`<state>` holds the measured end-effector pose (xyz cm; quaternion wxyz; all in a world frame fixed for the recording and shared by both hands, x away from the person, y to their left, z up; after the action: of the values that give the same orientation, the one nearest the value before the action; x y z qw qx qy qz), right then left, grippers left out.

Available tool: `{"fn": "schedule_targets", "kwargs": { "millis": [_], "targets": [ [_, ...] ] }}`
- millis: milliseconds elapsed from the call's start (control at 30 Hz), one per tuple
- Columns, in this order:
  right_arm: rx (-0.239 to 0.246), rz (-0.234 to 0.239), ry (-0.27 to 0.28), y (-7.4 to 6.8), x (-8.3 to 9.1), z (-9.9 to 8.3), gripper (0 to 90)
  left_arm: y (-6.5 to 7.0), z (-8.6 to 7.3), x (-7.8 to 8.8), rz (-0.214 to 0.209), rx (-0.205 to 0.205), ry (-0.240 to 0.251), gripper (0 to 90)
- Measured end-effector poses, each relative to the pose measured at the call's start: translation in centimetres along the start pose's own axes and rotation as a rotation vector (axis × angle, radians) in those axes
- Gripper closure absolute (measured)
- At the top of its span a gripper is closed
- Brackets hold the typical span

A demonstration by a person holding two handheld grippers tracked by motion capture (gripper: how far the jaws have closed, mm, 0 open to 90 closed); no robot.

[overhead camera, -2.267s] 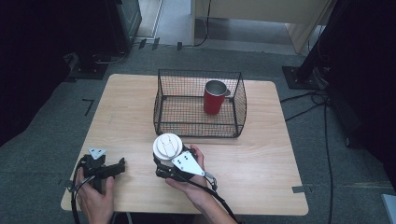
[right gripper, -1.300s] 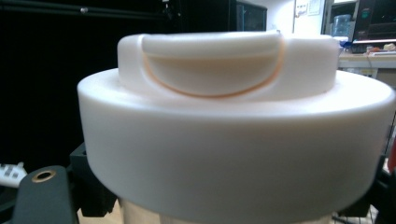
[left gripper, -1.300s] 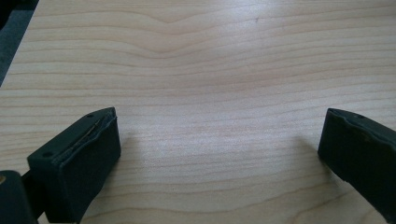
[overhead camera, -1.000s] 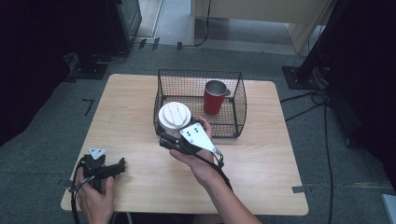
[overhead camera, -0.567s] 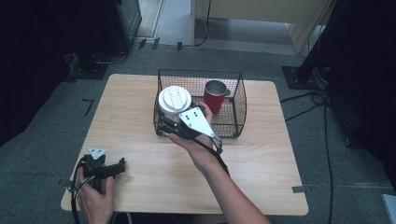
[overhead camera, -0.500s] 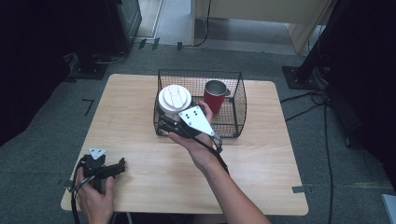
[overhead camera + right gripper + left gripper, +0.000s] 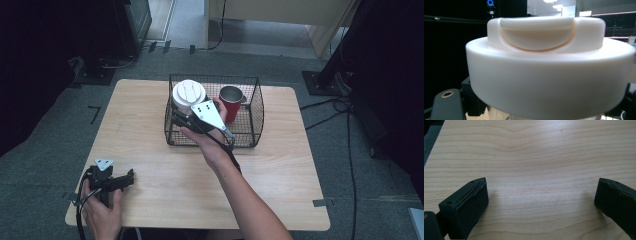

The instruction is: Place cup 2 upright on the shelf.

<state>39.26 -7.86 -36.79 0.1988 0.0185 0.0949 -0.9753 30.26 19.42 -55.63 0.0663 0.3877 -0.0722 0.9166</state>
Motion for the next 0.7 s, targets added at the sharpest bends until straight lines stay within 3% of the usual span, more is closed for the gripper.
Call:
{"fn": "schedule_targets", "kwargs": {
  "millis": [700],
  "targets": [
    [-0.016, -0.062, -0.010, 2.3, -5.0, -1.9, 15.5, 0.0, 0.0, 0.0, -0.001, -0.001, 0.000, 0.0]
  ]
}}
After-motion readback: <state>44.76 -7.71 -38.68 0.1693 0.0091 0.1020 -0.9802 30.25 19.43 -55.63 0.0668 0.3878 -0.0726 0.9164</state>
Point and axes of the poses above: each handheld gripper's, and its own axes: x roughly backward along the jaws, z roughly out of its top, y roughly to its right, the point moved 5 cm from there along -x, roughly forward along the jaws, and after that the axes turned 6 degrees about -x, right-handed, at the moved point
